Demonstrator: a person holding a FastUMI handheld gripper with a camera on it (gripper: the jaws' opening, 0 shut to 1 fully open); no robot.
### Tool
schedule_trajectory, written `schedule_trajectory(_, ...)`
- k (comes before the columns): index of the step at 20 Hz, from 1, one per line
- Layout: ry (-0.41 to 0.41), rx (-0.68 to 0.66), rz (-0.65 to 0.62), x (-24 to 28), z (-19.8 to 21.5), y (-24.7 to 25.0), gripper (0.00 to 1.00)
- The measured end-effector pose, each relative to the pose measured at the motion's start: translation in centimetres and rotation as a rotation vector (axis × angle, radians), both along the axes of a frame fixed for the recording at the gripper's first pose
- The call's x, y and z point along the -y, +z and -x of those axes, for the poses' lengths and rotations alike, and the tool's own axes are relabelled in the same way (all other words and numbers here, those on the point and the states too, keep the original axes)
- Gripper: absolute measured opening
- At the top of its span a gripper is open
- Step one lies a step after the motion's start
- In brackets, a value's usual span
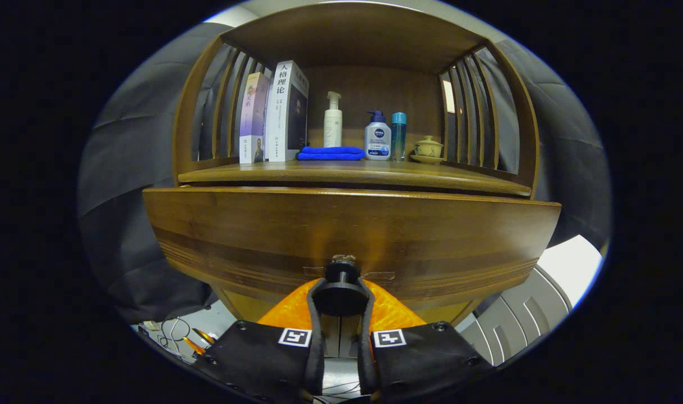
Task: Pull open the drawer, take out the items inside it, and place them on the countertop above the cabinet.
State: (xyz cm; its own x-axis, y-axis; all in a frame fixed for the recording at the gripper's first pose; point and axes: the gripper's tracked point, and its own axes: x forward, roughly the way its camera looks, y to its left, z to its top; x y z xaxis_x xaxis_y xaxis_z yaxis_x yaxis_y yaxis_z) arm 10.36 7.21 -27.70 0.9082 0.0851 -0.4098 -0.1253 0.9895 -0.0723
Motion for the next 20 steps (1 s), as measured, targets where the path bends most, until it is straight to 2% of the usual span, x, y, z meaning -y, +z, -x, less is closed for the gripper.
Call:
schedule_trajectory(8, 0.032, 0.027, 0.017, 0.3, 6.5, 0.3, 0.26)
schedule_trajectory(20, 0.098, 0.004, 0.029, 0.1, 12.1, 0.4, 0.26)
